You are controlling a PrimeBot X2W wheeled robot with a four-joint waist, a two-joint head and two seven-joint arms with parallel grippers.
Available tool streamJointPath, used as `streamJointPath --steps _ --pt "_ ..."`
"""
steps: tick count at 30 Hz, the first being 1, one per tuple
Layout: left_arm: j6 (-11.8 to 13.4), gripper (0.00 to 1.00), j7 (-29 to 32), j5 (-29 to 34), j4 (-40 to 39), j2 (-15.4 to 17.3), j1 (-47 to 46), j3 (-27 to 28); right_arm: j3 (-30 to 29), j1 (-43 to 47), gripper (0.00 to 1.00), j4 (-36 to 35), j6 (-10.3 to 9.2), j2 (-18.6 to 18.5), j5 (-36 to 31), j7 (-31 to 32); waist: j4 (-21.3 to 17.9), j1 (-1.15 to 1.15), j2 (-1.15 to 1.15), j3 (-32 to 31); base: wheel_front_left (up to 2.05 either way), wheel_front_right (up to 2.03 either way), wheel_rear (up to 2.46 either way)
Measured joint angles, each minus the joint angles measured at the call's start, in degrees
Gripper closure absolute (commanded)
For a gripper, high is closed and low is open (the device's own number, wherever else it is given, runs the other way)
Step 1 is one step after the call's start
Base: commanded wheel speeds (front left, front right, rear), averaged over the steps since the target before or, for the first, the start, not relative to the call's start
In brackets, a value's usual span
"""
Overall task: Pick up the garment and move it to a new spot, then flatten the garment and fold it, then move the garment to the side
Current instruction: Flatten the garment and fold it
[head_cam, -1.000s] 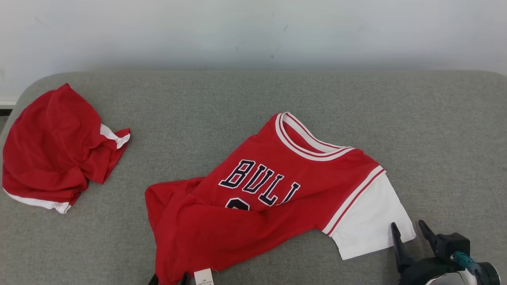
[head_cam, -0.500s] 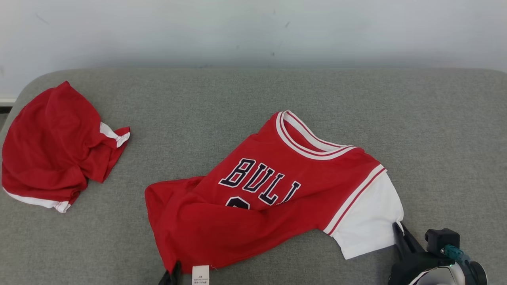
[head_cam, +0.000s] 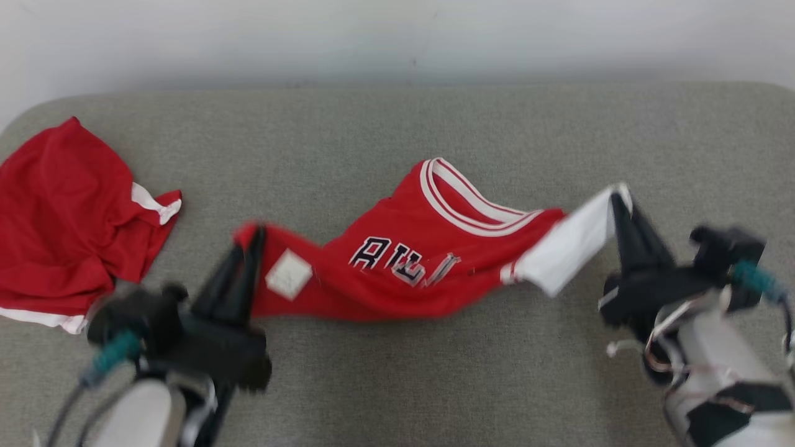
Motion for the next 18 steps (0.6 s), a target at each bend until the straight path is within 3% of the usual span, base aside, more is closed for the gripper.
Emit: streamJointPath --steps 11,18 --pt "-0.01 1.0 9.73 -9.8 3.25 9.64 -42.46 -5.76 -0.7 -31.55 1.0 -5.28 0.0 -5.98 4.54 8.55 -1.79 0.01 0.01 9.23 0.0 0.0 0.0" --pt "-0.02 1.0 11.15 -14.07 11.46 10.61 -67.86 -10.5 -3.93 -54.75 1.0 -3.41 0.0 -7.87 3.11 15.04 -2.44 0.02 0.01 17.52 0.0 0.0 0.0"
